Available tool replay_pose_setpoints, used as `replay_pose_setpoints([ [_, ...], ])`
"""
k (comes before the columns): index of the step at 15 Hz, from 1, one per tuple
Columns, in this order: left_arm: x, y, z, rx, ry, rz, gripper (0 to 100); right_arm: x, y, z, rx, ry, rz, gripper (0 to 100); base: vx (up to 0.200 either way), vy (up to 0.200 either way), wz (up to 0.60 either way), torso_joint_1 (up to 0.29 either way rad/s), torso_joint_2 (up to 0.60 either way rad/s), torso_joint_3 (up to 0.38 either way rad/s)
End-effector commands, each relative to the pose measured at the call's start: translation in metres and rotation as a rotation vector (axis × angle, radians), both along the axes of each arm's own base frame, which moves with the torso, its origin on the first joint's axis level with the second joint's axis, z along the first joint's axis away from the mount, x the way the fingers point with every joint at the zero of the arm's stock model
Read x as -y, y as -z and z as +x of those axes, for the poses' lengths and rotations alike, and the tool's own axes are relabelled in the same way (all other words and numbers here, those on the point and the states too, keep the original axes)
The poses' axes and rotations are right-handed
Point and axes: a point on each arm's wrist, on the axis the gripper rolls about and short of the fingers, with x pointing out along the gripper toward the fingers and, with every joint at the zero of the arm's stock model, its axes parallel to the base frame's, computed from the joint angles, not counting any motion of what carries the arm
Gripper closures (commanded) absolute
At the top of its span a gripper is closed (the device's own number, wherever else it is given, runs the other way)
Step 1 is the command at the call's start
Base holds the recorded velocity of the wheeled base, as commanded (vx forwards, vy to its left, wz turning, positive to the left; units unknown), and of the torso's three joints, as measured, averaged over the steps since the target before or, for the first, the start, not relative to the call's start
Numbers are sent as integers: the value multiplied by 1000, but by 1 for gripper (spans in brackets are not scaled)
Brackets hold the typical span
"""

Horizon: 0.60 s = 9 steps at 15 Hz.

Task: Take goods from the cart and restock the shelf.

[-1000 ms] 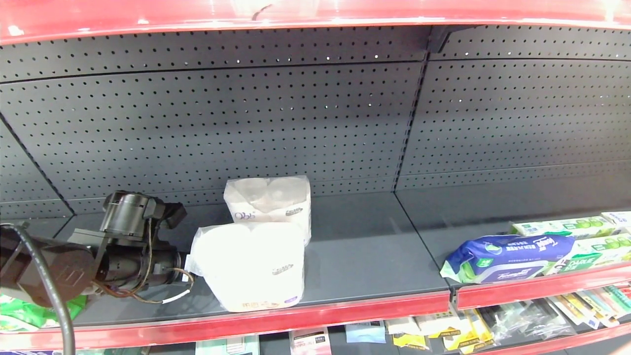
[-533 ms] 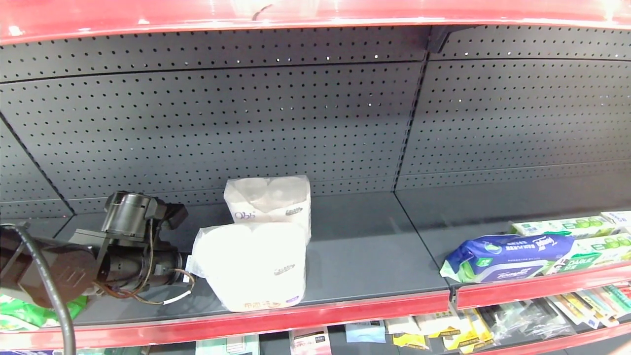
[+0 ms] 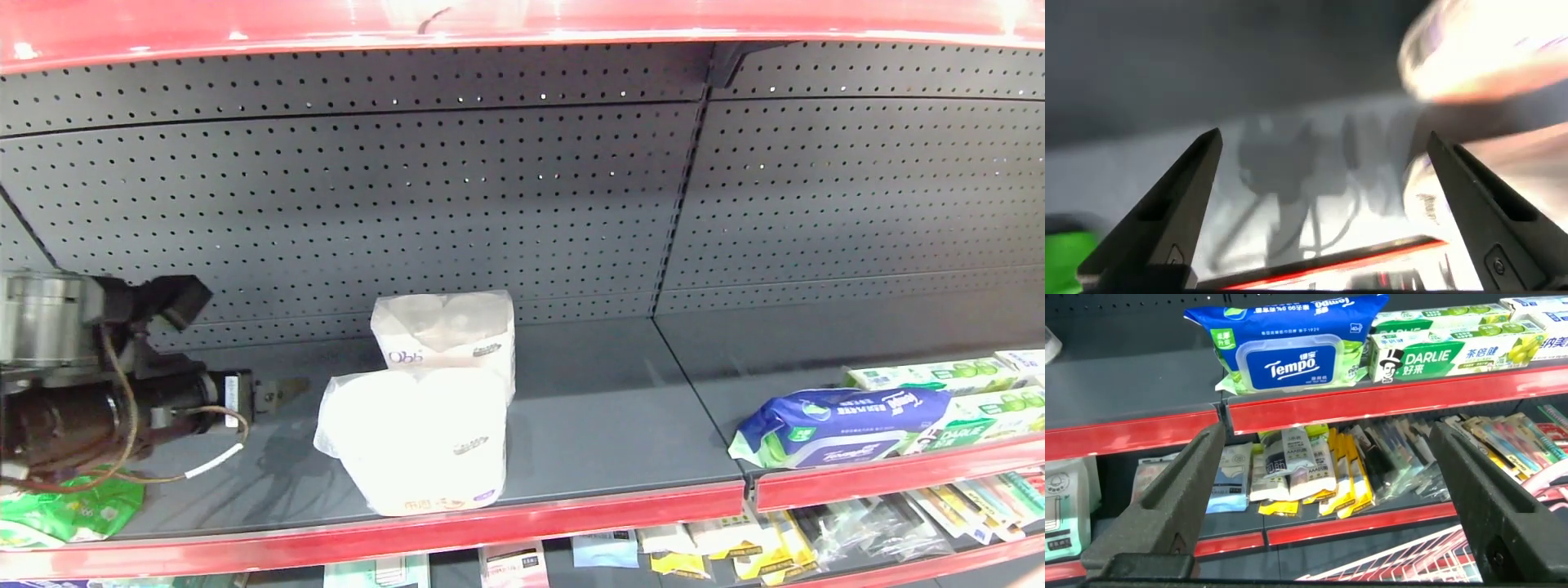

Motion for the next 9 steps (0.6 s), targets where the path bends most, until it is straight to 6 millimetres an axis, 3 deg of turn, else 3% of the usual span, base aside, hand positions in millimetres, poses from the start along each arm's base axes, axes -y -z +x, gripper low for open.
replay_pose_setpoints([
  [1,-17,-59,-74,326,-63,17,0,0,0,0,-2,-1,-1,0,0,0,0,0,0,0],
  [4,-28,-74,-162,480,-199,91,0,0,0,0,-2,-1,0,0,0,0,0,0,0,0],
  [5,-25,-72,-180,505,-200,94,0,0,0,0,-2,-1,0,0,0,0,0,0,0,0],
  [6,-15,-61,-218,528,-174,93,0,0,0,0,-2,-1,-1,0,0,0,0,0,0,0],
  [7,-12,-57,-229,522,-167,93,0,0,0,0,-2,-1,-1,0,0,0,0,0,0,0],
  [8,-3,-23,-271,444,-147,87,0,0,0,0,-2,-1,0,0,0,0,0,0,0,0],
  [9,0,-14,-281,435,-146,85,0,0,0,0,-2,-1,0,0,0,0,0,0,0,0],
])
